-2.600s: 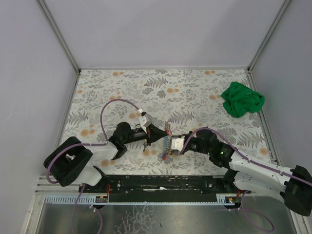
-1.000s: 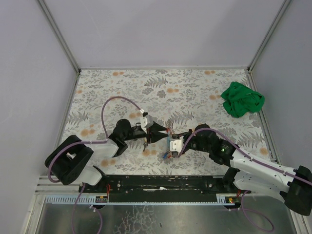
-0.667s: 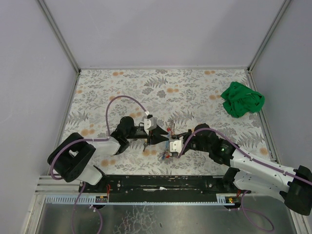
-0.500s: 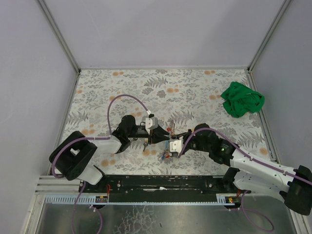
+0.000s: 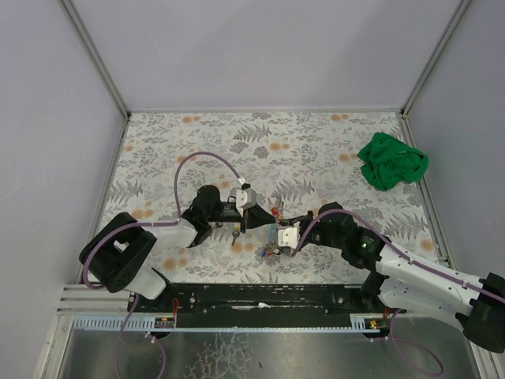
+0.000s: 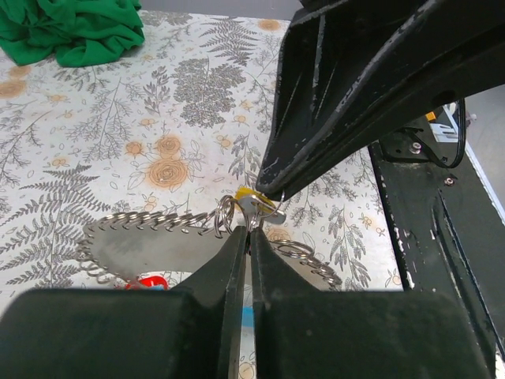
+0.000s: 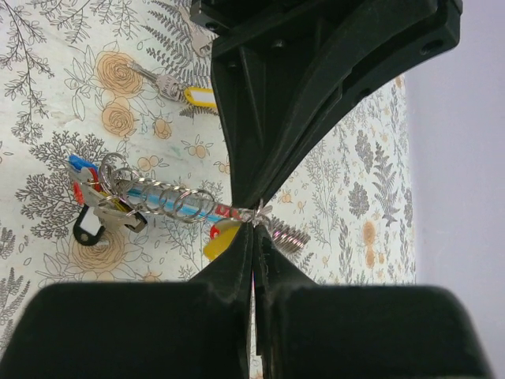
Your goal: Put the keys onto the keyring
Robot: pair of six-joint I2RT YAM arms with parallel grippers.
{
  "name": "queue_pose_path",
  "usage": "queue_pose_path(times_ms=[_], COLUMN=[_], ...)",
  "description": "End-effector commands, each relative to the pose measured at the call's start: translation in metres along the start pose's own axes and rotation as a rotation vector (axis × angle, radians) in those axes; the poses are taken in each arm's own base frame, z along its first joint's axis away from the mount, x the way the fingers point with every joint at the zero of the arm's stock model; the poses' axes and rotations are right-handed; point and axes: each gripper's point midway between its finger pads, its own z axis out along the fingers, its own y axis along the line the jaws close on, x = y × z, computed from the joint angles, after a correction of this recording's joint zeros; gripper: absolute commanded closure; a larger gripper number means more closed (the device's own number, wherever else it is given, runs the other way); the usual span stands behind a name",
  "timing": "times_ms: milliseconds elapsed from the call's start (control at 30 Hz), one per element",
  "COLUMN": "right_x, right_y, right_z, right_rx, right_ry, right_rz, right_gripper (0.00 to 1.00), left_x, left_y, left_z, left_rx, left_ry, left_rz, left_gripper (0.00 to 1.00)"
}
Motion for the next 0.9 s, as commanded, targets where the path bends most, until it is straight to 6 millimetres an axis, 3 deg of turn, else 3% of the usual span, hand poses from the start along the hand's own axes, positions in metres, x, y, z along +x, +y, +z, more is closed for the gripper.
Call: queue_pose_path(times_ms=[0, 467, 867], right_x=[-0.023, -0.001, 0.007], right_y=[-0.018, 0.021, 0.001], right_z=[-0.01, 0.016, 0.027], right_rx=[0.113, 0.007, 0.114], right_ry=[-0.103, -0.078, -0.043], right_rz=[0.037, 0.218, 0.273], right_gripper=[1.0, 1.0, 1.0], left_x=[-0.006, -0.023, -0.026], left_y=[0.018, 0.024, 0.012], left_z=[-0.008, -0.018, -0.016], left_rx=[-0.112, -0.202, -0.14], left_ry=[-0.023, -0.112, -0.133], left_rz=[0.009, 0.012, 0.01], left_gripper=[1.0, 1.0, 1.0])
